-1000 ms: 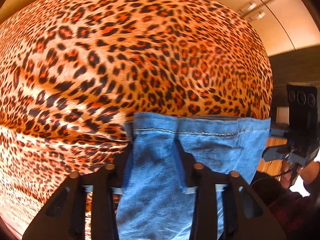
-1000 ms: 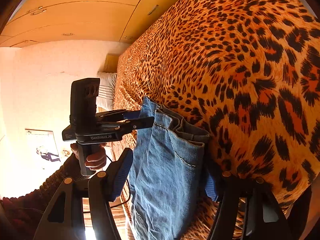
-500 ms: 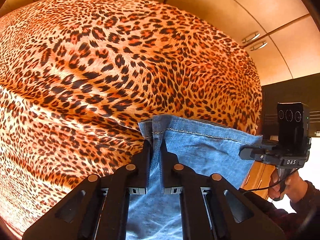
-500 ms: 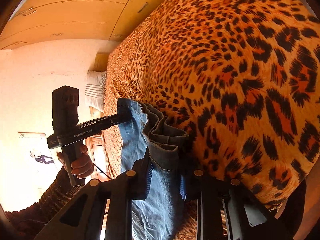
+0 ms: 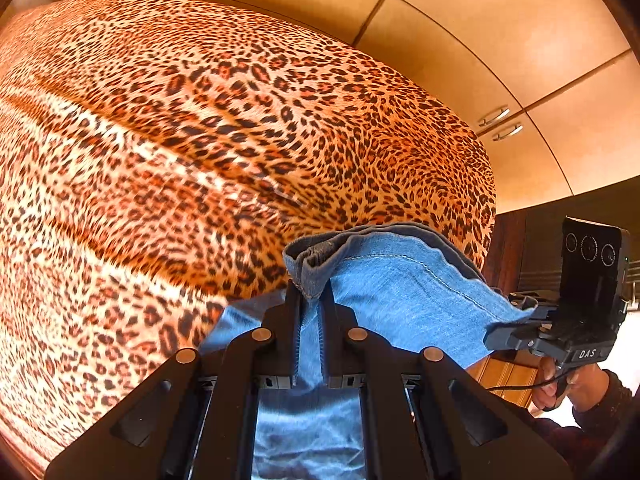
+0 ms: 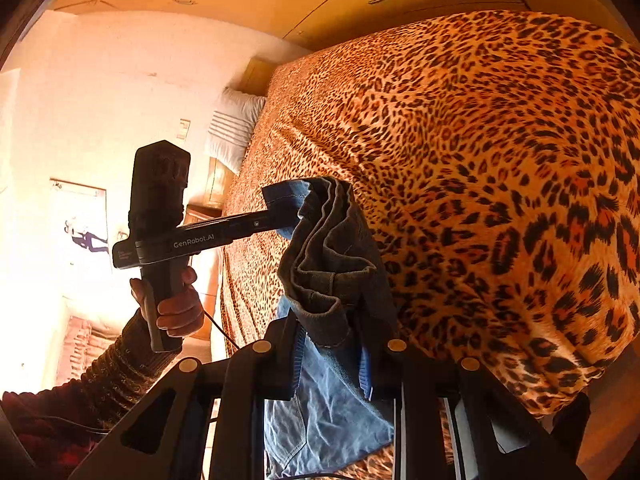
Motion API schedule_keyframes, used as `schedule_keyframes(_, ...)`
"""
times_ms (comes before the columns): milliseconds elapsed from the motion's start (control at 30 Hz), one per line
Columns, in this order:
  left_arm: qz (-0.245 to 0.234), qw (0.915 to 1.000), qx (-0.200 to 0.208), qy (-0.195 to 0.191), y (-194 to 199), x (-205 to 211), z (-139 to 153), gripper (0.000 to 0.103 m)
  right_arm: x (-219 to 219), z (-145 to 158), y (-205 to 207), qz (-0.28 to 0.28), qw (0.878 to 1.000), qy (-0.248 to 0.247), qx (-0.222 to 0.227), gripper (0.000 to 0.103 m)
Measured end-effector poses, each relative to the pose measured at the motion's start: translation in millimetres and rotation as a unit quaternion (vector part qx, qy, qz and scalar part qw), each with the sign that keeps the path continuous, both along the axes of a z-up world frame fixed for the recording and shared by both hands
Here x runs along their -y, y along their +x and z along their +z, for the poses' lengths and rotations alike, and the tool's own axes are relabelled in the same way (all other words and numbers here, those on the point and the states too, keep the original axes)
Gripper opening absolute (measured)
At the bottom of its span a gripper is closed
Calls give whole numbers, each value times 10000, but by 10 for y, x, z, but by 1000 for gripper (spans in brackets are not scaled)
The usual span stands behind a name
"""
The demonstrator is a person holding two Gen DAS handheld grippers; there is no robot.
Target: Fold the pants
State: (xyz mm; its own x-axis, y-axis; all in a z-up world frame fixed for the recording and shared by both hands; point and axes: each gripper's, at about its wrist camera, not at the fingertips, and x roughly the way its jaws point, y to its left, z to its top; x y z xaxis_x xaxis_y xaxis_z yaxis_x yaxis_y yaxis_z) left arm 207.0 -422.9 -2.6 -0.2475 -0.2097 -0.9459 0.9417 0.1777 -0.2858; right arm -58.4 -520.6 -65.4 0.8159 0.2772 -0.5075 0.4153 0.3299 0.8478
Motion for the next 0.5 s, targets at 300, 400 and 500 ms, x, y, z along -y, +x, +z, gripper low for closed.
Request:
schedule_keyframes(300,871,9961,-103,-91,152,-759,-13,5,-723,124,472,1416,9899,-57,20,22)
schedule_keyframes(400,1338,9908,-206,83,253,-1124,-170,5,-1112,-9,721,2196,9754,12,-179,25)
schedule_keyframes(500,1900,9798,-406,463,338,-1563,-445,5,-1560,-244,957,3014,9522,143,-481,26)
